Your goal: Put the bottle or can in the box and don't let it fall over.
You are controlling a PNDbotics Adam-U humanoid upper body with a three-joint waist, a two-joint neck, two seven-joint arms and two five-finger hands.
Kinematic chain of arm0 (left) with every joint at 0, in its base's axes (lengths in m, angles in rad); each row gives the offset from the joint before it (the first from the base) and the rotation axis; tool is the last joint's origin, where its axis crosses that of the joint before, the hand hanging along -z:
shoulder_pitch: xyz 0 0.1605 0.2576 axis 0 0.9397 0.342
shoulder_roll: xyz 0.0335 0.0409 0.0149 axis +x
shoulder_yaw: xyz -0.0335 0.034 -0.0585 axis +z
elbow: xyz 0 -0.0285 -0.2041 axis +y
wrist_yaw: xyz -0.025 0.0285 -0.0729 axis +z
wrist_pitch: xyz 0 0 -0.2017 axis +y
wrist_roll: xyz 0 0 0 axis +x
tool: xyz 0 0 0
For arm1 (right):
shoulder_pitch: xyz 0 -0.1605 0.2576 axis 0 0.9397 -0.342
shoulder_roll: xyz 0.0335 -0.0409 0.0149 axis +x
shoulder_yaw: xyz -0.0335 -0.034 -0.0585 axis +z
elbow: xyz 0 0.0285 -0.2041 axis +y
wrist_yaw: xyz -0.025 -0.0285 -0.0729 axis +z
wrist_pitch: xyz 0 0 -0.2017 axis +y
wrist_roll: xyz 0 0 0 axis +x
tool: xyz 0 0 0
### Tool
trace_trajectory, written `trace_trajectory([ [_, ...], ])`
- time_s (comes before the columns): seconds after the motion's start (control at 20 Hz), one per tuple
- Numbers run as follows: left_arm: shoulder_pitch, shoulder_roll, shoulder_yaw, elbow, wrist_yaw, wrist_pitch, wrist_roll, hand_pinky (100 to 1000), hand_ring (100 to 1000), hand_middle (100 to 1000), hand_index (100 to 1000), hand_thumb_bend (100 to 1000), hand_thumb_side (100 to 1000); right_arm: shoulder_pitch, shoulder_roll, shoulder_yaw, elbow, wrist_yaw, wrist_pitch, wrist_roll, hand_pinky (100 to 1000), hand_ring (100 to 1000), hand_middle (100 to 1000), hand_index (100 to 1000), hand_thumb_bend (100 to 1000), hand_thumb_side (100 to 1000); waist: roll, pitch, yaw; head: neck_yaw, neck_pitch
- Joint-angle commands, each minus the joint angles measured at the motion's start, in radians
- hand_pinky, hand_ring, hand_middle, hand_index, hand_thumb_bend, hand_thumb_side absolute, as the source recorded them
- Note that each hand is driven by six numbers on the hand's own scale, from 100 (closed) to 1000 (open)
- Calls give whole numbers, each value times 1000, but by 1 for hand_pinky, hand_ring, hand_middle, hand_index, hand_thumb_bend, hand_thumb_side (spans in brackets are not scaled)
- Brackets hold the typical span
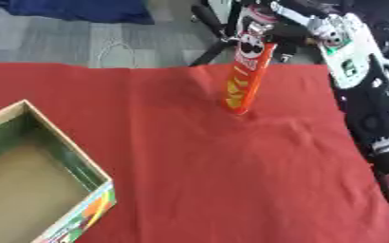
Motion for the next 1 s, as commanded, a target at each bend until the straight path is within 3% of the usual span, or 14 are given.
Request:
trace_trajectory([
  [0.05, -7, 12, 9, -19, -3, -4, 2, 403, 876, 662, 686, 100, 705, 26, 29, 25, 33, 12, -11, 10, 905, 875, 901, 1000, 100, 1000, 6, -4, 6, -4, -10],
  [0.35, -9, 11, 9, -19, -3, -5, 1, 403, 877, 663, 686, 100, 705, 31, 38, 28, 46, 26, -20, 7, 866, 827, 898, 1000, 100, 999, 7, -1, 6, -6, -7],
  [0.5, -9, 12, 9, -19, -2, -3, 1, 404, 877, 663, 685, 100, 704, 32, 39, 30, 50, 26, -20, 16, 818, 801, 897, 1000, 100, 901, 7, -1, 6, -7, -8],
  [0.85, -9, 11, 9, -19, 1, 2, -1, 409, 877, 661, 682, 100, 703, 33, 38, 35, 56, 38, -26, 65, 691, 777, 887, 1000, 100, 506, 7, -1, 6, -7, -8],
  [1.0, -10, 11, 10, -19, 2, 3, 0, 411, 877, 660, 681, 100, 703, 33, 37, 36, 60, 42, -29, 84, 651, 762, 883, 1000, 100, 233, 6, -1, 6, -7, -9],
])
